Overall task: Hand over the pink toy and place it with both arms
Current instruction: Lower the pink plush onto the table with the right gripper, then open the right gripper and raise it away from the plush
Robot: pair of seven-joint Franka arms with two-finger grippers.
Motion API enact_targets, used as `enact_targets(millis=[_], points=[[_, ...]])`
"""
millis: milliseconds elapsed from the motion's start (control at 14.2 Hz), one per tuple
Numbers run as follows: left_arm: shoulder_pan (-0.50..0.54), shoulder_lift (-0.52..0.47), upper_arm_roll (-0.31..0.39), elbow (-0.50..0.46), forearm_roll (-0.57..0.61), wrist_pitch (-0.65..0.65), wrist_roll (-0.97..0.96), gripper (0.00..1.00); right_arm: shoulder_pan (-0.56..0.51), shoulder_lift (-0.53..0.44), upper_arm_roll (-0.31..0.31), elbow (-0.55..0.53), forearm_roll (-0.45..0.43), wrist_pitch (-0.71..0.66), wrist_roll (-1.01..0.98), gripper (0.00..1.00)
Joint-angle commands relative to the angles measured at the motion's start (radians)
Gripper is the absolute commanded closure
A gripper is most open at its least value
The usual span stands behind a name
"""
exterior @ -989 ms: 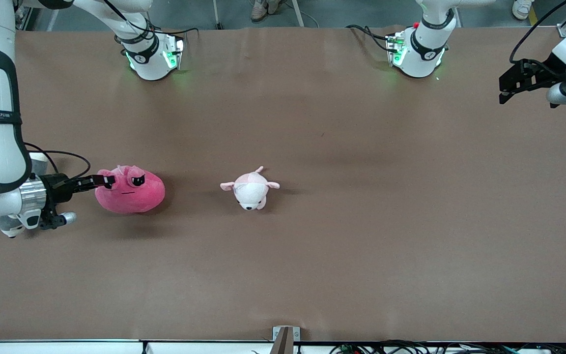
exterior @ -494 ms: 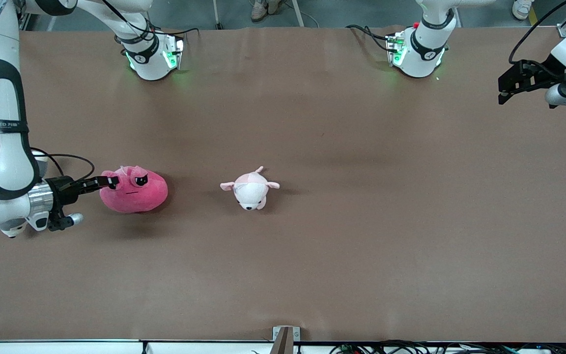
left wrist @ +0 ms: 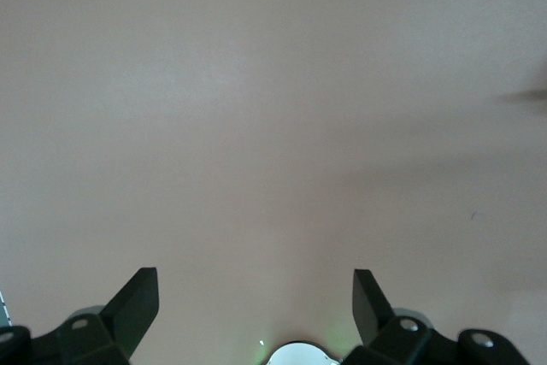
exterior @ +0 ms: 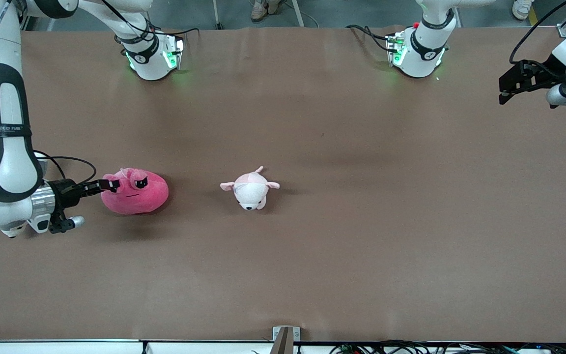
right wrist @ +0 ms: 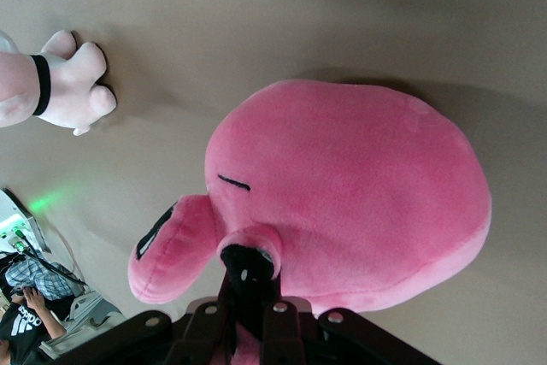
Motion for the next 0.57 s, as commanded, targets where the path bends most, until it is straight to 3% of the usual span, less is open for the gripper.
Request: enact_targets(millis=[0,71,141,212,283,353,424,494], points=[[0.004,-0.014,0.000,-0.010,-0.010,-0.001,0.013,0.00,-0.014,0.017,0.013,0.009,0.005,0.019,-0.010,0.95],[0.004,-0.015,0.000,-0.010,-0.010,-0.001,0.010,0.00,-0.008,0.017,0.013,0.009,0.003,0.030,-0.008,0.89],[0.003,-0.015,0.000,-0.010,-0.008,-0.003,0.002,0.00,-0.003,0.024,0.013,0.009,0.002,0.044,-0.008,0.74],[0.003,-0.014,0.000,-0.010,-0.008,-0.003,0.002,0.00,-0.003,0.030,0.013,0.008,0.003,0.058,-0.008,0.66],[0.003,-0.014,-0.001,-0.010,-0.010,-0.001,0.003,0.00,-0.002,0.034,0.013,0.009,0.002,0.070,-0.007,0.47],[0.003,-0.014,-0.001,-0.010,-0.010,-0.001,0.003,0.00,-0.002,0.034,0.013,0.009,0.001,0.072,-0.008,0.11],[0.003,-0.014,-0.001,-0.010,-0.010,-0.001,0.002,0.00,-0.003,0.032,0.015,0.012,0.001,0.068,-0.007,0.00],[0.003,-0.014,-0.001,-0.008,-0.010,-0.001,0.003,0.00,-0.002,0.029,0.013,0.012,0.000,0.065,-0.007,0.00]])
